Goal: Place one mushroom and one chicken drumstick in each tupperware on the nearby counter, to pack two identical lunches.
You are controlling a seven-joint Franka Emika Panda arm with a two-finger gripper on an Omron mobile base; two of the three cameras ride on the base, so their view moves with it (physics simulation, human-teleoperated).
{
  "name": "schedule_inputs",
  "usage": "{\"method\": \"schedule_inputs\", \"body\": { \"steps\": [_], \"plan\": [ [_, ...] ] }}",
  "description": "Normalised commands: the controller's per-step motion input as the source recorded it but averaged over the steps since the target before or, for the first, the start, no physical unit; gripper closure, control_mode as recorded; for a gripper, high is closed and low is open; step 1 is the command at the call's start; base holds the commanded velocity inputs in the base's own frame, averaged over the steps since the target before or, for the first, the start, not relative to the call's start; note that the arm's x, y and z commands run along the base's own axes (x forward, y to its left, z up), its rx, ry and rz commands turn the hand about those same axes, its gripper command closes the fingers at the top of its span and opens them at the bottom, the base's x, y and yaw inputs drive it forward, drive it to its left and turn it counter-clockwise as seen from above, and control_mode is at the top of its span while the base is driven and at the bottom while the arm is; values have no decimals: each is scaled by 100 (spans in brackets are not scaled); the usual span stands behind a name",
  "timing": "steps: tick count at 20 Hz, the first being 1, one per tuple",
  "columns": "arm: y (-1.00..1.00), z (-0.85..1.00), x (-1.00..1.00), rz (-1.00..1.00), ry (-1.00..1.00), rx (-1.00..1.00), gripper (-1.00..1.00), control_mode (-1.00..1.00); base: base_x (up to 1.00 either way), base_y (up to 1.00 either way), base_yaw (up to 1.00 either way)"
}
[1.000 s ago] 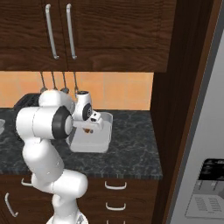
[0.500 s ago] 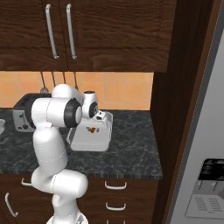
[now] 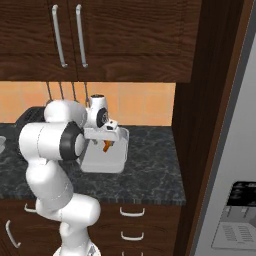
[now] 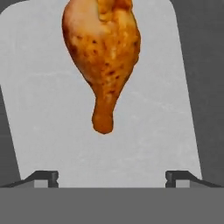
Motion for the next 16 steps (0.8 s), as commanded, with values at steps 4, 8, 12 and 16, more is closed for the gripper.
{"method": "schedule_inputs", "body": {
  "steps": [4,8,12,16],
  "plan": [
    [-10,54,-100,-6,-31,1,-100,-100,0,0,0],
    [-16,63,-100,-7,-30,3,-100,-100,0,0,0],
    [-11,64,-100,-9,-27,0,-100,-100,0,0,0],
    [-4,59,-100,-13,-24,0,-100,-100,0,0,0]
  ]
}}
